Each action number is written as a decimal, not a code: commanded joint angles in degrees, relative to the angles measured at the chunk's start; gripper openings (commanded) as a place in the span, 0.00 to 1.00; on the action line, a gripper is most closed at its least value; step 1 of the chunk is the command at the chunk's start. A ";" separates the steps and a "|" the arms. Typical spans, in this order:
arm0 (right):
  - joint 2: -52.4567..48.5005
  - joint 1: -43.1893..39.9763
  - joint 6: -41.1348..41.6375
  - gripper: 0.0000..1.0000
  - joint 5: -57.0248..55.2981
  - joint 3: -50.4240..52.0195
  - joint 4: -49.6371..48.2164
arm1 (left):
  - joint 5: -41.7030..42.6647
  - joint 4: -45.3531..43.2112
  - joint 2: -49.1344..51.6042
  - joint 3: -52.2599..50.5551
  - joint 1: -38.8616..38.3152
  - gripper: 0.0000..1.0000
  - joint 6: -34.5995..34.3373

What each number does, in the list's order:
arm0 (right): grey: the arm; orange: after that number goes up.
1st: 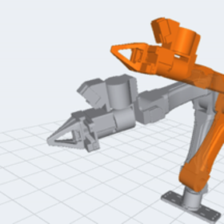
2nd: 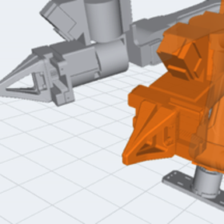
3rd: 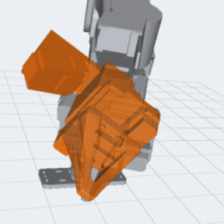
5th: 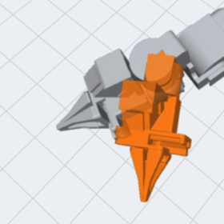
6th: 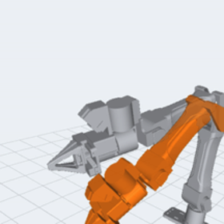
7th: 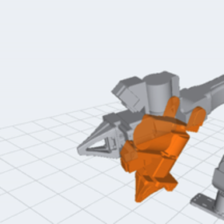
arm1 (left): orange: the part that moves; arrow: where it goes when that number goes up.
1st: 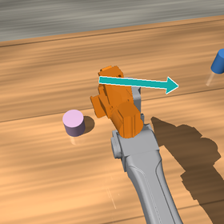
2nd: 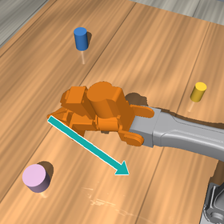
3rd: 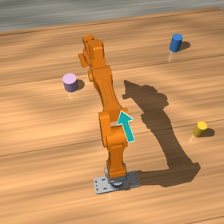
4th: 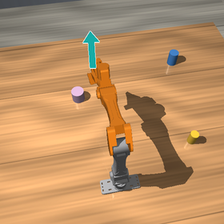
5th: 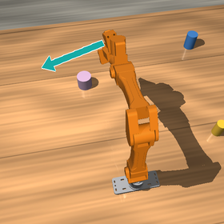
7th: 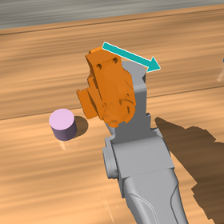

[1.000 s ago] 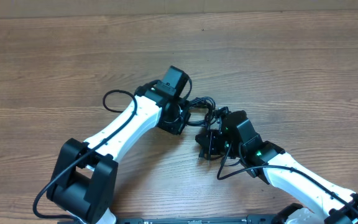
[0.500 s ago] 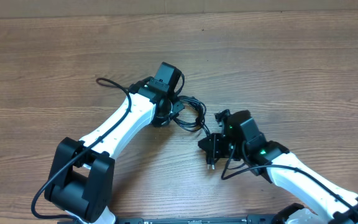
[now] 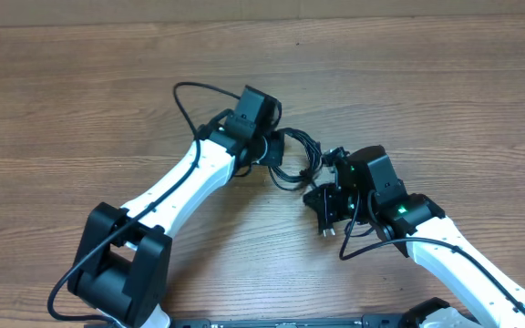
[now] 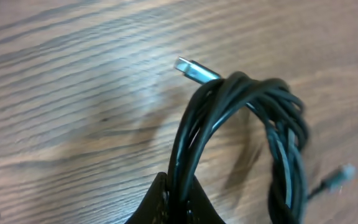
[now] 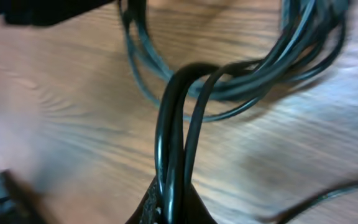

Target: Untangle cables

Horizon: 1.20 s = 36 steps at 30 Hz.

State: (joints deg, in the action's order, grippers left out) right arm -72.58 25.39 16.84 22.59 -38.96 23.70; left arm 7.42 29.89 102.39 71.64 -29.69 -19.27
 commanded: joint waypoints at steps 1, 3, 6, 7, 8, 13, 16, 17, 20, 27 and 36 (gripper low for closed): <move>1.20 -0.39 -2.34 0.04 -9.79 -1.90 -0.15 | 5.03 -0.20 -2.01 1.14 -1.18 0.04 8.17; 1.20 -0.39 -2.34 0.04 -12.81 -1.90 -0.57 | 10.93 -0.66 -2.01 1.14 -1.20 0.04 9.51; 1.16 -0.39 -2.36 0.04 -13.62 -1.90 -1.42 | 19.10 -1.95 -2.01 1.14 -1.20 0.04 12.70; 1.09 -0.39 -2.36 0.04 -13.60 -1.90 -1.84 | 21.92 -2.36 -2.01 1.14 -1.20 0.04 14.08; 1.07 -0.39 -2.34 0.04 -13.62 -1.90 -2.36 | 24.61 -2.69 -2.01 1.14 -1.20 0.04 15.32; 0.11 -0.39 -2.19 0.04 -14.95 -1.88 -6.01 | 33.48 -3.32 -2.01 1.14 -1.20 0.05 18.03; -0.76 -0.39 -1.88 0.04 -15.45 -1.88 -8.87 | 33.75 -3.13 -2.01 1.14 -1.20 0.04 18.03; -1.14 -0.39 -1.62 0.04 -15.69 -1.88 -9.68 | 33.92 -3.15 -2.01 1.14 -1.20 0.04 18.01; -2.58 -0.39 1.95 0.04 -18.93 -1.88 -11.26 | 34.60 -3.13 -2.01 1.14 -1.20 0.04 18.01; -5.64 -0.39 4.59 0.04 -19.76 -1.88 -16.35 | 34.62 -3.08 -2.01 1.14 -1.20 0.04 18.03; -10.16 -0.39 4.63 0.04 -20.61 -1.88 -23.30 | 38.40 -2.73 -2.01 1.14 -1.07 0.04 19.80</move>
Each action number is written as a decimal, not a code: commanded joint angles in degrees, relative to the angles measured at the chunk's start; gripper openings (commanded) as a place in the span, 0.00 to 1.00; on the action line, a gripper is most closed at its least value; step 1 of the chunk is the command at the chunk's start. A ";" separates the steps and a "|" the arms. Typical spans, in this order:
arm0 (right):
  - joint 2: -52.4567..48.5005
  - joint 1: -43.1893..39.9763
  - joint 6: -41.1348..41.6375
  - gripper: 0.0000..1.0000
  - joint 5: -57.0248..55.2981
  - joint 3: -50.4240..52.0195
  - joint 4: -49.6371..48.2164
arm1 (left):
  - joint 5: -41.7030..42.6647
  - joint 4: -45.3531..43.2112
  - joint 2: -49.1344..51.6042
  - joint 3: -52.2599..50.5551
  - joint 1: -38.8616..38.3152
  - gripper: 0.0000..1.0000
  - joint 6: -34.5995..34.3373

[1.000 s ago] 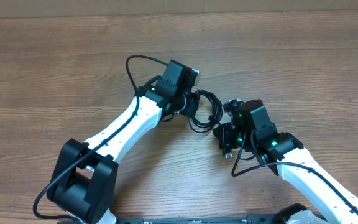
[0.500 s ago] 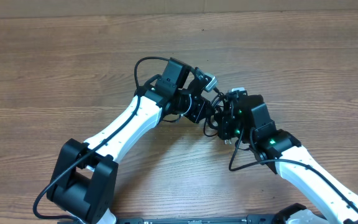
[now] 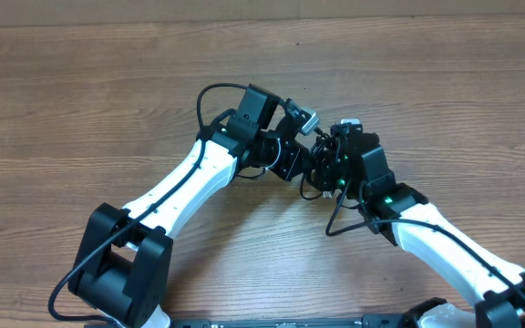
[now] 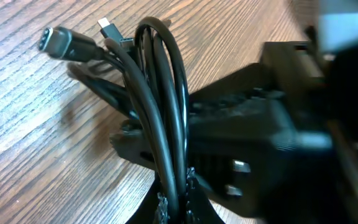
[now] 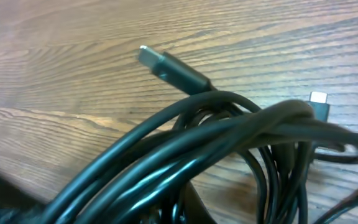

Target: Untangle cables

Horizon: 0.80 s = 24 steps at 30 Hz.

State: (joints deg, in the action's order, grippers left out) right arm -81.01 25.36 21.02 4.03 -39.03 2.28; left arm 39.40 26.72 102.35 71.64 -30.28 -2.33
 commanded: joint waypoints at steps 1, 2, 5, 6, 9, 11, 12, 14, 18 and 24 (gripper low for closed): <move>-2.49 -0.37 0.96 0.04 -2.05 -1.81 -2.51 | 7.02 0.44 -1.97 1.11 -0.44 0.04 2.82; -3.28 -0.37 2.10 0.04 -2.05 -1.81 -3.19 | 7.58 0.44 -1.97 1.14 -0.42 0.04 2.84; -5.11 -0.37 5.42 0.04 -2.05 -1.81 -5.07 | 9.53 0.50 -1.97 1.11 -0.11 0.04 2.84; -5.42 -0.37 6.47 0.04 -2.05 -1.81 -5.55 | 10.21 0.57 -1.97 1.11 0.07 0.04 2.84; -5.60 -0.37 9.09 0.12 -2.05 -1.81 -6.12 | 13.53 0.66 -1.97 1.14 1.14 0.04 2.82; -5.60 -0.37 10.62 0.18 -2.05 -1.81 -6.10 | 16.92 0.57 -1.97 1.11 2.45 0.04 2.80; -5.60 -0.37 10.78 0.22 -1.99 -1.81 -6.08 | 18.34 0.44 -1.97 1.11 3.02 0.04 2.78; -5.60 -0.37 10.73 0.30 -1.36 -1.81 -6.10 | 21.44 0.24 -1.97 1.14 4.63 0.04 2.45; -4.92 -0.37 10.71 0.61 1.55 -1.95 -6.69 | 21.16 0.28 -1.97 1.11 7.82 0.04 -0.76; 1.86 -0.37 10.71 1.00 4.68 -1.99 -5.84 | 15.74 0.28 -1.97 1.11 10.38 0.04 -7.93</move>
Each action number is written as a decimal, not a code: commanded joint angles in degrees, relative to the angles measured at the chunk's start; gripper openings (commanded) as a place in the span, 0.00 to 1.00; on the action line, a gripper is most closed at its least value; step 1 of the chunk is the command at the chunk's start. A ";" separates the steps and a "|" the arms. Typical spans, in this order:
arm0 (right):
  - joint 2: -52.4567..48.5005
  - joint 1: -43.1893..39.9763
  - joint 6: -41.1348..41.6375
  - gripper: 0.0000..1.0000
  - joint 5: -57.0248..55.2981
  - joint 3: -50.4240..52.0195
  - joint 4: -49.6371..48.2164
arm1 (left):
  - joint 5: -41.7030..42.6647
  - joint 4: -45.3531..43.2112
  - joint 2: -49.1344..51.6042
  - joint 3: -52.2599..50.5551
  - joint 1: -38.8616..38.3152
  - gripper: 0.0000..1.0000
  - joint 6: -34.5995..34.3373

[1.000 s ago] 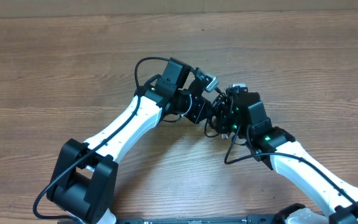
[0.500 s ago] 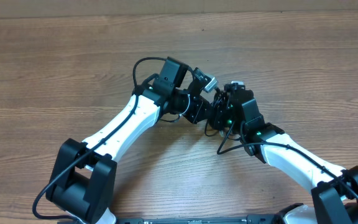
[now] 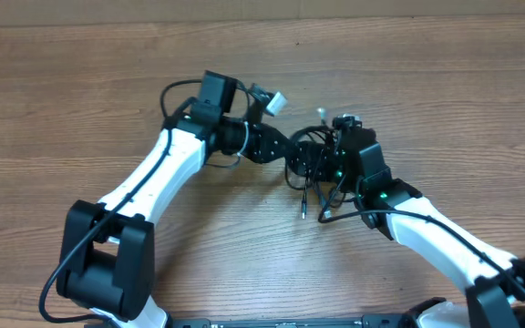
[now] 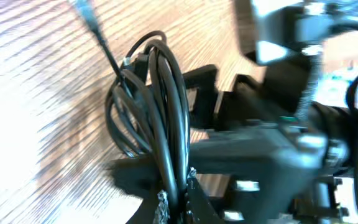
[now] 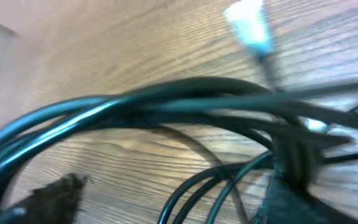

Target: Untangle cables

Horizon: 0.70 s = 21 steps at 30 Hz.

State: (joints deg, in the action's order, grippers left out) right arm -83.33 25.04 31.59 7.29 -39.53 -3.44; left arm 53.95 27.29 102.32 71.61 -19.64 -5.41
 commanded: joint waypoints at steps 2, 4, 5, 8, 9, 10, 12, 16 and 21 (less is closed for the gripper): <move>7.41 -0.04 0.13 1.00 1.38 -1.49 1.03 | -1.31 -0.31 -1.95 1.14 -0.24 0.04 -7.52; 11.26 -0.04 0.13 1.00 1.29 -1.49 3.04 | -4.07 -0.31 -1.95 1.14 -0.24 0.04 -10.23; 12.57 -0.04 0.13 1.00 1.22 -1.49 3.91 | -5.40 -0.31 -1.95 1.14 -0.24 0.04 -11.96; 16.87 -0.04 0.20 1.00 1.16 -1.49 7.93 | -11.45 -0.28 -1.95 1.14 -0.24 0.04 -21.31; 17.99 -0.04 0.72 1.00 1.16 -1.49 9.38 | -13.81 -0.22 -1.95 1.14 -0.24 0.04 -25.57; 18.99 -0.04 1.84 1.00 1.18 -1.49 10.86 | -15.72 -0.09 -1.95 1.14 -0.24 0.04 -29.62; 20.61 -0.04 3.93 1.00 1.42 -1.49 13.92 | -19.15 0.31 -1.95 1.14 -0.24 0.04 -38.40; 21.77 0.00 6.58 1.00 5.25 -1.46 19.67 | -23.39 2.45 -1.95 1.14 -0.26 0.04 -55.45; 21.38 0.02 6.60 1.00 15.04 -1.31 25.09 | -24.15 5.97 -1.95 1.14 -0.26 0.04 -74.71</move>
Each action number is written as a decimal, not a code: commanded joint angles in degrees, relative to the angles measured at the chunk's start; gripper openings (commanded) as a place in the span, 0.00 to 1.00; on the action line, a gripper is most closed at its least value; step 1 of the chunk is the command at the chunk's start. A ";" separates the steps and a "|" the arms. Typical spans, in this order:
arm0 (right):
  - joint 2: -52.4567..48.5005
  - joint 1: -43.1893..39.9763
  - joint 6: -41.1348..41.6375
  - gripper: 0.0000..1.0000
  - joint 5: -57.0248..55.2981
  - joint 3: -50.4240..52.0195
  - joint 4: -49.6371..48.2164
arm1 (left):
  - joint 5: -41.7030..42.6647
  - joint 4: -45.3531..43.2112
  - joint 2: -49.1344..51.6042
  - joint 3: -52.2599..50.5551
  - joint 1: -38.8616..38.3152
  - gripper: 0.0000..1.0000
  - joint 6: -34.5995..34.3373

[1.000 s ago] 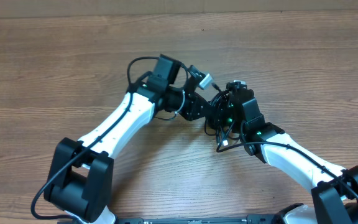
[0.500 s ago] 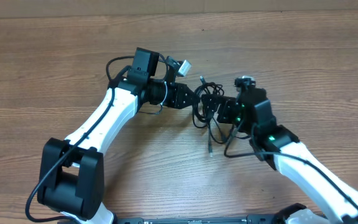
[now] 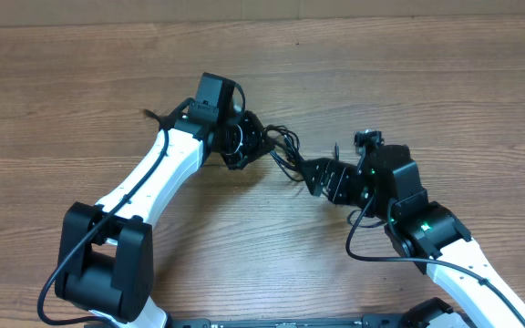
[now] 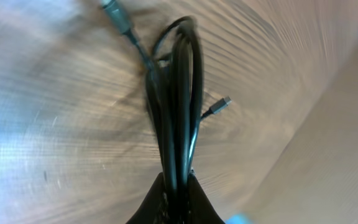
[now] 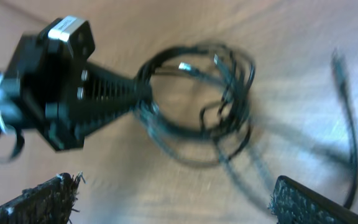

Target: Untangle cables

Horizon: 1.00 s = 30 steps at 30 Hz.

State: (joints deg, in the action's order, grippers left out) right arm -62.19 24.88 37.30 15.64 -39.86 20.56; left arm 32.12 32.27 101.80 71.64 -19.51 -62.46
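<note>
A tangled bundle of black cables (image 3: 283,148) hangs from my left gripper (image 3: 261,144), which is shut on several strands of it. In the left wrist view the cable bundle (image 4: 178,93) runs up from between the fingers (image 4: 197,202), with a small silver plug (image 4: 221,104) sticking out to the right and a larger plug (image 4: 114,9) at the top. My right gripper (image 3: 322,178) stands open, a little to the right of the cables. In the right wrist view the looped cables (image 5: 197,93) lie ahead of its wide-apart fingers (image 5: 306,202), with nothing between them.
The wooden table (image 3: 427,73) stretches all round both arms. The left arm's own black supply cable (image 3: 158,117) loops out beside its wrist. The right arm's cable (image 3: 363,246) loops near its forearm. A loose cable end (image 5: 347,124) trails at the right in the right wrist view.
My right gripper has let go of the cables, drawn back toward the near right, and now stands open. The left gripper still grips the bundle, now turned.
Both grippers were shut on the black bundle, a short way apart. Then they were close together with the bundle between them. Then the left arm stood further left with the cables stretched between the two. Now only the left gripper holds them.
</note>
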 commanded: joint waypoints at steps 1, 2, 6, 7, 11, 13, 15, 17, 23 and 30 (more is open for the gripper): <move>0.11 0.17 0.90 1.00 7.41 -0.98 2.08 | -2.29 1.44 -1.42 1.11 -0.39 0.04 -20.20; -0.04 0.17 0.92 1.00 8.04 -0.98 2.86 | -2.27 1.99 -1.42 1.11 -0.39 0.05 -22.34; -0.46 0.20 0.92 1.00 10.27 -0.98 5.46 | -2.29 2.64 -1.42 1.11 -0.39 0.04 -24.41; -0.46 0.24 0.87 1.00 10.19 -0.98 6.14 | -2.29 2.67 -1.42 1.11 -0.39 0.04 -24.44; -0.46 0.24 0.87 1.00 10.19 -0.98 7.67 | -1.79 3.17 -1.42 1.11 -0.39 0.05 -26.32; -0.46 0.24 0.85 1.00 10.16 -0.98 8.35 | 0.52 4.68 -1.42 1.11 -0.39 0.04 -30.34; -0.46 0.24 0.85 1.00 10.16 -0.98 8.68 | 3.06 6.93 -1.42 1.11 -0.37 0.04 -34.75; -0.46 0.24 0.85 1.00 10.10 -0.98 8.68 | 5.99 9.68 -1.42 1.11 -0.37 0.04 -39.43; -0.46 0.24 0.85 1.00 9.92 -0.98 8.74 | 13.46 14.23 -1.42 1.11 -0.37 0.04 -46.82; -0.61 0.22 0.83 1.00 7.93 -0.98 9.05 | 14.40 13.97 -1.42 1.11 -0.26 0.04 -54.73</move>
State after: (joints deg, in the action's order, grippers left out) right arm -62.52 24.88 37.91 25.04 -39.86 29.61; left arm 43.59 46.11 101.80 71.68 -19.51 -110.78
